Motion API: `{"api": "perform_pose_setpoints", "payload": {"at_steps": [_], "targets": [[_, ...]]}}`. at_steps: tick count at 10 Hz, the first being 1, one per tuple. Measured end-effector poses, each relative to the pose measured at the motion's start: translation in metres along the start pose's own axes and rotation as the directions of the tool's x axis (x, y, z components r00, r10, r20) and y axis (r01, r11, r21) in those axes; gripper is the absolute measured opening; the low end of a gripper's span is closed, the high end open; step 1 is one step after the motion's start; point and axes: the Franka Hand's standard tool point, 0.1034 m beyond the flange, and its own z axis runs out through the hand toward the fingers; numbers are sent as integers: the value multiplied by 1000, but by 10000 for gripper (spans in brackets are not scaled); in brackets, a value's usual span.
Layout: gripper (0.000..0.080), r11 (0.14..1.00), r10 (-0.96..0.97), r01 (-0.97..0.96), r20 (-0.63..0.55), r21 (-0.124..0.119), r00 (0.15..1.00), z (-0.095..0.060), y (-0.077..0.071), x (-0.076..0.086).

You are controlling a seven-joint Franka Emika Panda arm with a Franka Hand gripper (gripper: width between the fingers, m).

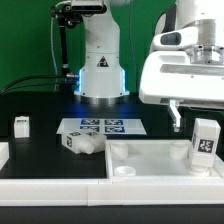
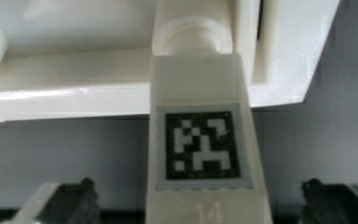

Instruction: Assemble one leg

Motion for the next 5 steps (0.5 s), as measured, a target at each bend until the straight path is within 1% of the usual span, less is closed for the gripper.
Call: {"api": "perform_pose_setpoints", "payload": {"at_steps": [1,2,3,4,5], "targets": [[612,1000,-25,25,-20,13,999,-7,9,15],[642,1000,6,-7,39,30,999,-10,11,21],[647,999,30,-36,150,39,988,-13,9,25],[647,999,26,-36,209,41,978,-12,14,34],[649,998,35,-46,282,34,959,-10,24,37]]}}
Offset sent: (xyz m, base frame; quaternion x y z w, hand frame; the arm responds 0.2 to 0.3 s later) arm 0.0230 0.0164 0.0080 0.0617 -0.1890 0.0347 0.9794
